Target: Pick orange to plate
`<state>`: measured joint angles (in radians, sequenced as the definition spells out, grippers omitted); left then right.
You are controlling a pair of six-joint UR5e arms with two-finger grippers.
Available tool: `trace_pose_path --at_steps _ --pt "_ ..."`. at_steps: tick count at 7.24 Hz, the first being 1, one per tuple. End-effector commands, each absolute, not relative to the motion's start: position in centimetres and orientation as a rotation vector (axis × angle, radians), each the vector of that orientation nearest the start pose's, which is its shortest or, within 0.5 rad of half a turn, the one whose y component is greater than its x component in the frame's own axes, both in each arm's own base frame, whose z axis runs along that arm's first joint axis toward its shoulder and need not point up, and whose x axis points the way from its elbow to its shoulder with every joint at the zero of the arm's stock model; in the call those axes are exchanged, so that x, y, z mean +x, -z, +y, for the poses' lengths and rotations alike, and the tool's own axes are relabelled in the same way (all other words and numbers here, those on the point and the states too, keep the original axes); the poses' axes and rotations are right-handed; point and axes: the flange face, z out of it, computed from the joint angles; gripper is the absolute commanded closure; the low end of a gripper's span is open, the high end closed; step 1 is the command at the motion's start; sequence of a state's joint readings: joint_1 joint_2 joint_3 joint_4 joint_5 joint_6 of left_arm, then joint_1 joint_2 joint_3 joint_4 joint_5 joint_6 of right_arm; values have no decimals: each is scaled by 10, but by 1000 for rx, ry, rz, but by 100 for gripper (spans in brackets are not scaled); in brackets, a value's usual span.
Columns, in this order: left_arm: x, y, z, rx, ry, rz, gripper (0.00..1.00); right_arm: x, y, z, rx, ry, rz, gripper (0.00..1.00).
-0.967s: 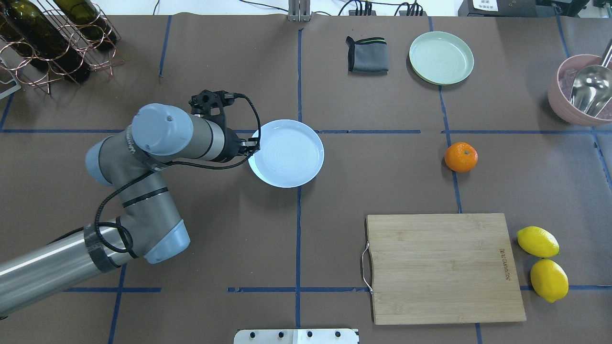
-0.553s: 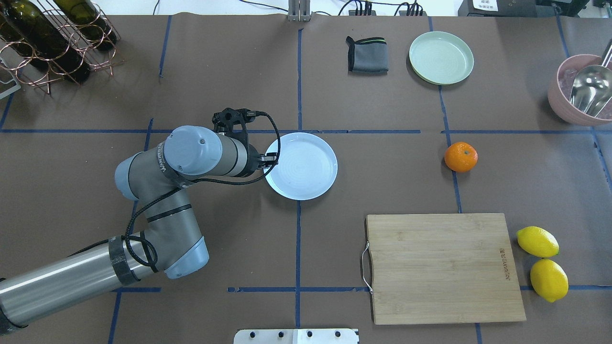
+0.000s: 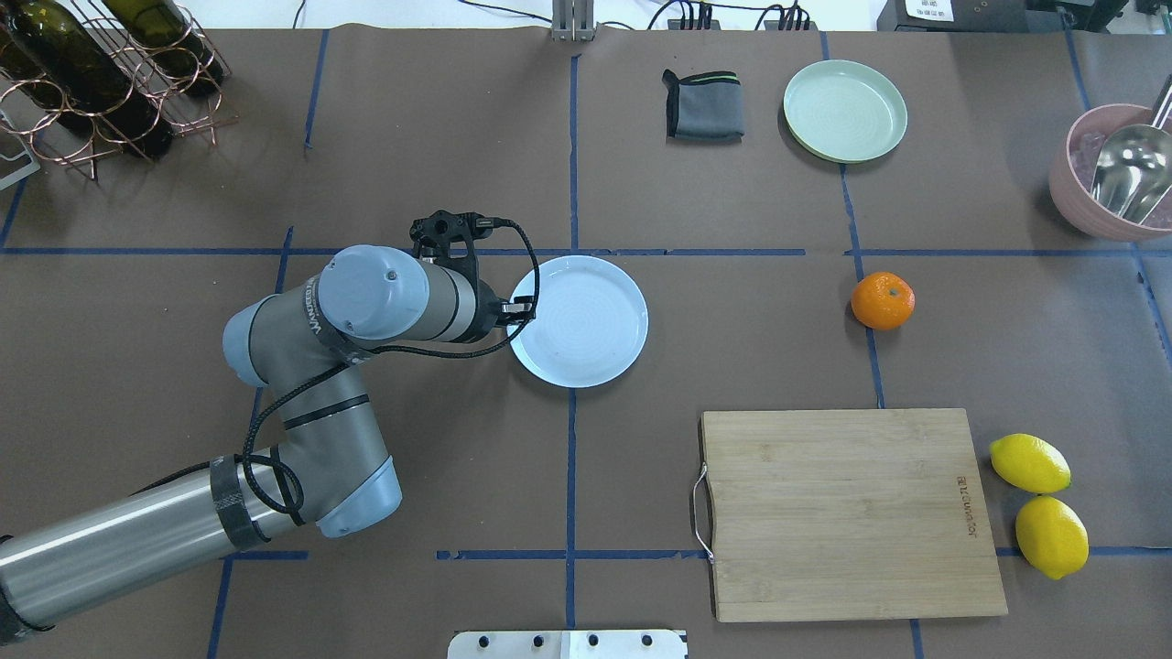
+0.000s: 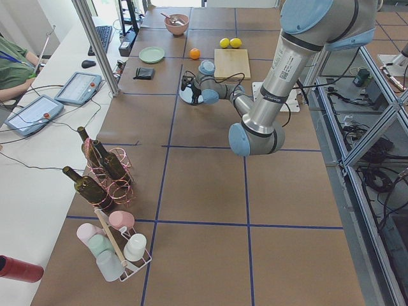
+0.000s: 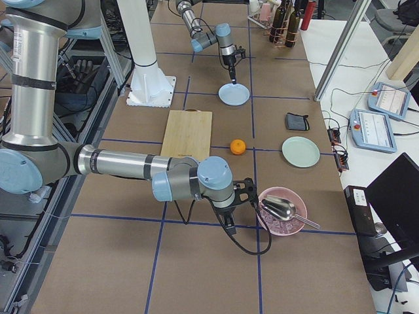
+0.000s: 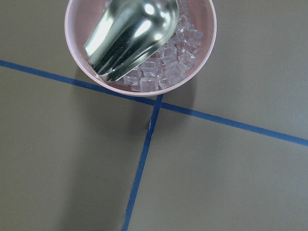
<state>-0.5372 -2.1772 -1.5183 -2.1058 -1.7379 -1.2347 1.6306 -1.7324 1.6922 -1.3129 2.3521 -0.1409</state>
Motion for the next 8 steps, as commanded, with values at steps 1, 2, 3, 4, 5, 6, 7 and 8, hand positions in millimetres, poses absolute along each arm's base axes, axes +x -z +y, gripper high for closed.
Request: trace_pose_path --at_steps 1,2,3,4,5,6,7,8 --pt "463 -260 -485 363 -95 958 0 86 -613 -443 342 197 -750 0" --pt "399 -261 -493 416 -164 866 0 84 -599 -445 371 216 -746 0" --pt "317 -274 -521 463 -208 766 0 82 -585 -445 393 231 -747 0" --pt "236 -325 -545 422 -284 750 0 67 -570 -451 400 259 -798 0" --pt "141 -378 -564 408 -324 752 0 46 -545 -472 405 279 -837 0" --pt "65 -442 -565 400 -358 690 0 14 -525 -488 389 302 -858 0" --pt "16 -494 -576 334 -324 652 0 -14 -497 -512 364 292 -878 0" --pt "-37 -545 -577 255 -318 633 0 -41 -453 -545 309 302 -880 0"
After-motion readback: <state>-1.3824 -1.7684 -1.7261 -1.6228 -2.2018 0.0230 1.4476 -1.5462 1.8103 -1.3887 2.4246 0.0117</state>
